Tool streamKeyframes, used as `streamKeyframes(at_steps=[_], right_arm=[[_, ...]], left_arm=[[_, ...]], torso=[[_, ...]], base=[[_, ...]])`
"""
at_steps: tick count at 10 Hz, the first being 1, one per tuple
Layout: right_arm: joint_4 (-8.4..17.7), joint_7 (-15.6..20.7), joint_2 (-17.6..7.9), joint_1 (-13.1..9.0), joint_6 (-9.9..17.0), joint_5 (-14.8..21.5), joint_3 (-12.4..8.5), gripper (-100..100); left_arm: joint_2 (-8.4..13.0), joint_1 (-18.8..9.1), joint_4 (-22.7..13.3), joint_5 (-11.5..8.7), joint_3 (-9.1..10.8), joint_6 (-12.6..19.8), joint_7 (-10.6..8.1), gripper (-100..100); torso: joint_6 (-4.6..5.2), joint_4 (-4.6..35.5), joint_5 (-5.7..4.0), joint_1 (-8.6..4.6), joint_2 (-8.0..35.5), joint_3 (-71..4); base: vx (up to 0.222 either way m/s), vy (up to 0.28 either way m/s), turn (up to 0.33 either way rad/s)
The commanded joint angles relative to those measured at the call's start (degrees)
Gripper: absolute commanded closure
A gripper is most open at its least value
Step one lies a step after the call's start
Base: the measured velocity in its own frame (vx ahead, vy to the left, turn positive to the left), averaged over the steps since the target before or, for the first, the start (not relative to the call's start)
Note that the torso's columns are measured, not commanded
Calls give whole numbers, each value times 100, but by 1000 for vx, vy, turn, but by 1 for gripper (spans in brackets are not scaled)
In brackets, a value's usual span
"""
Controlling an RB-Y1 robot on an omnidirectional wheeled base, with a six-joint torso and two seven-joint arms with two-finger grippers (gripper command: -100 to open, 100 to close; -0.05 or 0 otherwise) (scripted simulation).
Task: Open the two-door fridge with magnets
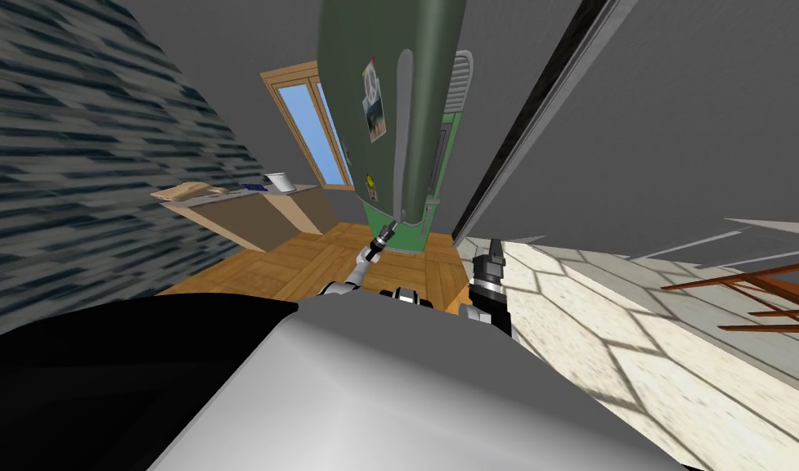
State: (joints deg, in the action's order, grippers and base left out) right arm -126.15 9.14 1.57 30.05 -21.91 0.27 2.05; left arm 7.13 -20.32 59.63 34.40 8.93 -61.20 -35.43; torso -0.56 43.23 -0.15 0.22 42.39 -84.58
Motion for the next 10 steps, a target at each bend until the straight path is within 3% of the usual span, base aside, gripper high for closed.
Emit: streamKeyframes(at_steps=[1,2,3,4,5,6,7,9,10], right_arm=[[0,0,0,0,0,0,0,0],[0,0,-2,-2,0,0,-1,0],[0,0,-2,-1,0,0,-2,0],[0,0,-1,0,0,0,-1,0],[0,0,0,0,0,0,0,0],[0,0,-2,-2,0,0,-1,0],[0,0,-2,-1,0,0,-2,0],[0,0,0,1,0,0,0,0],[0,0,0,1,0,0,0,0]], left_arm=[[131,-317,-291,-337,-203,86,312,100],[131,-372,-291,-487,-203,86,439,100],[131,-372,-291,-623,-203,86,449,100],[131,-372,-291,-633,-203,86,449,100],[211,-533,-542,-811,-527,222,747,100],[211,-580,-542,-962,-527,222,836,100],[211,-580,-542,-1103,-527,222,836,100],[211,-580,-542,-1127,-527,222,836,100],[291,-762,-793,-1345,-852,358,1132,100]], torso=[[10,0,0,3,-3,-2],[40,-20,18,51,38,24],[22,-15,22,47,56,38],[-1,-6,11,18,32,24],[-3,4,2,4,6,5],[32,-15,14,37,33,21],[13,-8,17,39,44,31],[-17,11,8,22,13,10],[-5,8,8,23,12,9]], base=[[-96,155,-259],[-118,215,-213],[-50,105,-22],[-15,15,37],[-101,158,-263],[-113,202,-216],[-63,89,-33],[-15,-8,32],[-99,172,-232]])
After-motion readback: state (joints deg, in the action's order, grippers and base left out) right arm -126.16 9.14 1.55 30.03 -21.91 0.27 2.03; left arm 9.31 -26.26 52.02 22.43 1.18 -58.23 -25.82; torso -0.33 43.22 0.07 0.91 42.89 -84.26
